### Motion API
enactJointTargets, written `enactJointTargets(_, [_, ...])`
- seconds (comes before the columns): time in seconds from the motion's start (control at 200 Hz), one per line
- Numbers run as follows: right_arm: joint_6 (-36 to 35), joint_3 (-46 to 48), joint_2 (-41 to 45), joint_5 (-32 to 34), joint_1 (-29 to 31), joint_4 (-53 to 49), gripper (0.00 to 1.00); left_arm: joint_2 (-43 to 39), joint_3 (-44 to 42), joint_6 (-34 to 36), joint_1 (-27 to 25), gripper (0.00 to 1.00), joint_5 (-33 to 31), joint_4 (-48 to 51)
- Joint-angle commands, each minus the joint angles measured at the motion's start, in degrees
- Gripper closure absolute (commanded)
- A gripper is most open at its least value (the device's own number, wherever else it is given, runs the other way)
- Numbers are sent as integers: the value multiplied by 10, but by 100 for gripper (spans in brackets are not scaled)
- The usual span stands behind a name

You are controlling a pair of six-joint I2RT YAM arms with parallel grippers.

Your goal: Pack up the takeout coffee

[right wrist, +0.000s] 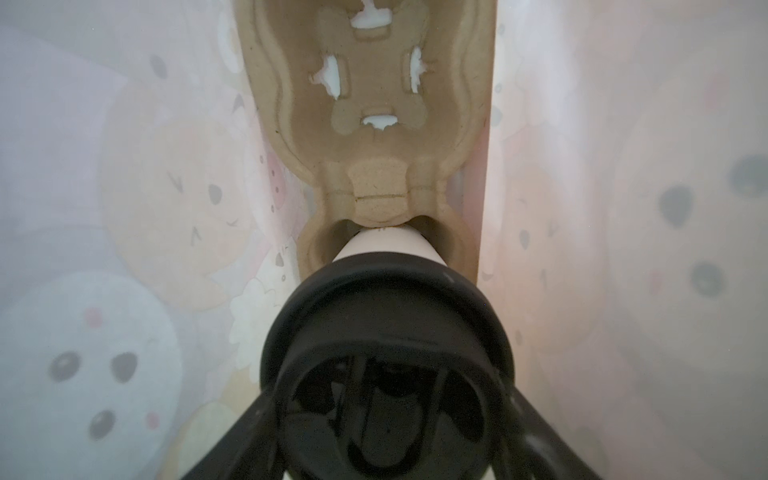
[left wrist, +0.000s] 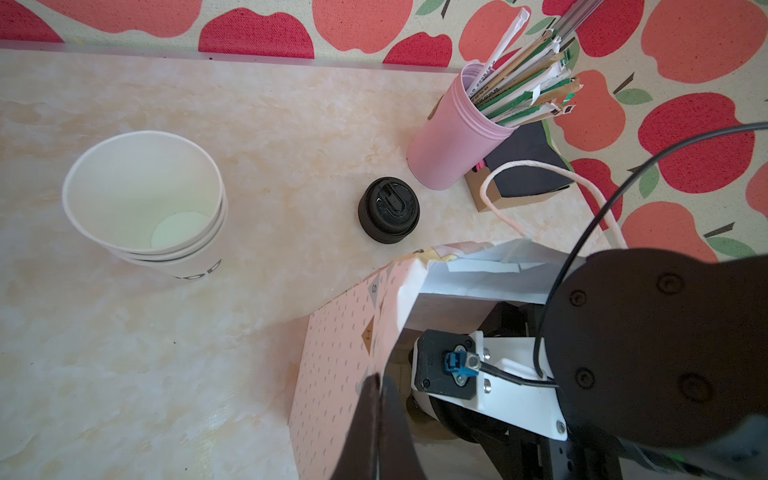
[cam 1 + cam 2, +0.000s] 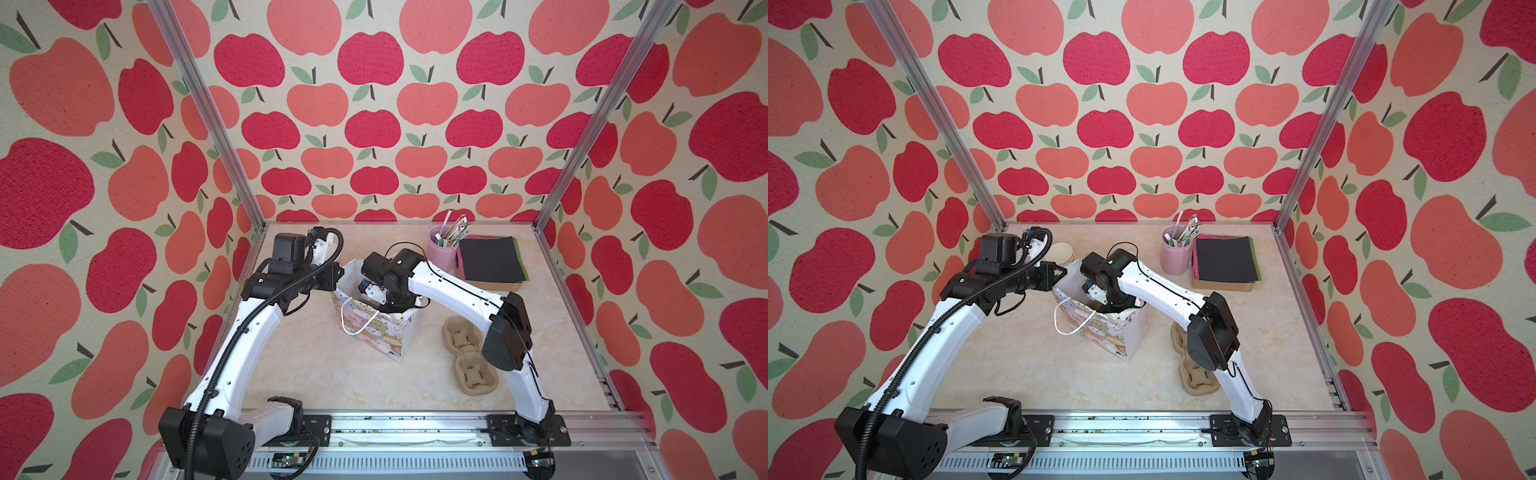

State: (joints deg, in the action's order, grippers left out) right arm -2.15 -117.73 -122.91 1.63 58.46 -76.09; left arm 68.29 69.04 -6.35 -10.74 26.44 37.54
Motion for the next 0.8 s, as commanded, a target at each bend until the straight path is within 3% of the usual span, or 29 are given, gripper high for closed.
enactJointTargets(0.0, [-10,38,-67,23,1,-23,35,3,-6,9,4,100,-2,5])
enactJointTargets(0.795, [-16,-14,-23,31,4,-54,31,4,7,37,3,100,-46,41])
